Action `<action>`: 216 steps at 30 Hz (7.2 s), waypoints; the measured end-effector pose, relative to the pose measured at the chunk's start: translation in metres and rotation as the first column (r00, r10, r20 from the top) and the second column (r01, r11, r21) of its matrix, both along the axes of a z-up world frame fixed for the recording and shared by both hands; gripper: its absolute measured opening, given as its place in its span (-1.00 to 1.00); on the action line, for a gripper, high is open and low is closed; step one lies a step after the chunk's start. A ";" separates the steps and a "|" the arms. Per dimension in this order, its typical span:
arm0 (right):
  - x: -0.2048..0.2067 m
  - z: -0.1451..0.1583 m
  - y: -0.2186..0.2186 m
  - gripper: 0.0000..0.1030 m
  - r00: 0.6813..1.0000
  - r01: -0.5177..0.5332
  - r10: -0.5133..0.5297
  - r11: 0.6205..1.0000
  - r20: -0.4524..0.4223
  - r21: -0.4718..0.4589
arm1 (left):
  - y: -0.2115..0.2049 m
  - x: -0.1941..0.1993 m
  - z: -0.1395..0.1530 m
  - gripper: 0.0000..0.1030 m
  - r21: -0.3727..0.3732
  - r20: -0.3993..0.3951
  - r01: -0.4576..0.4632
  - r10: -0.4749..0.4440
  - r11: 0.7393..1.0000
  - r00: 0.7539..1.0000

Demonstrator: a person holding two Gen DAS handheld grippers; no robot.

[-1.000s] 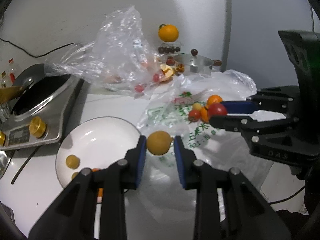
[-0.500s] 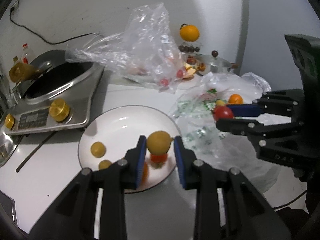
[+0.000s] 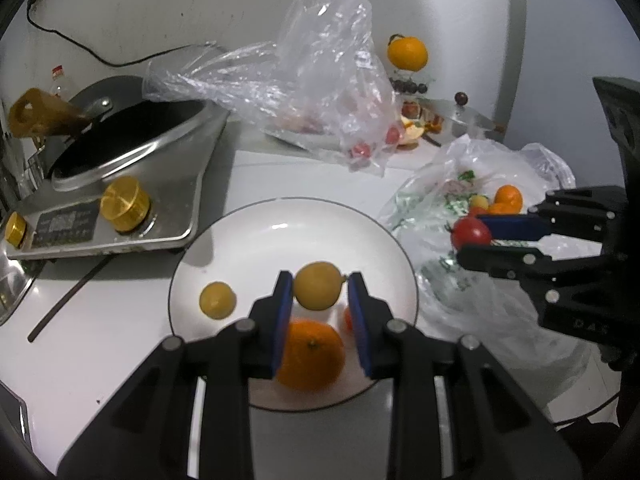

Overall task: Organize fruits
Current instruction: 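Carry the yellow fruit and the red tomato in both grippers over the white plate, then open the left gripper to release the yellow fruit onto the plate, then lower the right gripper and open it to release the red tomato onto the plate, then move both open grippers back over the fruit on the plastic bag, then grasp an orange with the left gripper while the right gripper grasps another orange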

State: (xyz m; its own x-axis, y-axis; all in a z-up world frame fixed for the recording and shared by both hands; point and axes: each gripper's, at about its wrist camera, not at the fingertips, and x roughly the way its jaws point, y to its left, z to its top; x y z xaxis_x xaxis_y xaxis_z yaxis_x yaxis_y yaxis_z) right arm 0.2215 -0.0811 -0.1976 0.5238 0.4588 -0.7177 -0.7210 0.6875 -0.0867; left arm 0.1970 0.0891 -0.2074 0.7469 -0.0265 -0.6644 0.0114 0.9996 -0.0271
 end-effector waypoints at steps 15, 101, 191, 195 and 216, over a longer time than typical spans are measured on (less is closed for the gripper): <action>0.011 -0.008 -0.012 -0.48 0.999 0.036 -0.035 0.999 -0.017 0.004 | -0.002 0.024 -0.019 -0.42 0.000 -0.074 -0.002 0.002 1.000 0.997; -0.019 0.020 -0.020 -0.22 0.997 0.075 -0.076 0.995 0.027 0.062 | -0.016 -0.051 0.041 0.42 -0.021 0.102 -0.030 0.032 0.999 0.994; 0.106 -0.027 -0.172 -0.06 0.966 0.250 -0.232 0.953 -0.118 0.169 | -0.210 0.089 -0.012 0.42 0.176 -0.040 0.259 -0.256 0.950 0.966; 0.104 -0.023 -0.183 -0.05 0.963 0.264 -0.247 0.947 -0.109 0.185 | -0.221 0.093 -0.014 0.41 0.185 -0.042 0.297 -0.294 0.937 0.955; 0.096 -0.022 -0.204 -0.06 0.957 0.289 -0.271 0.930 -0.107 0.225 | -0.236 0.119 -0.034 -0.20 0.260 -0.096 0.339 -0.325 0.904 0.941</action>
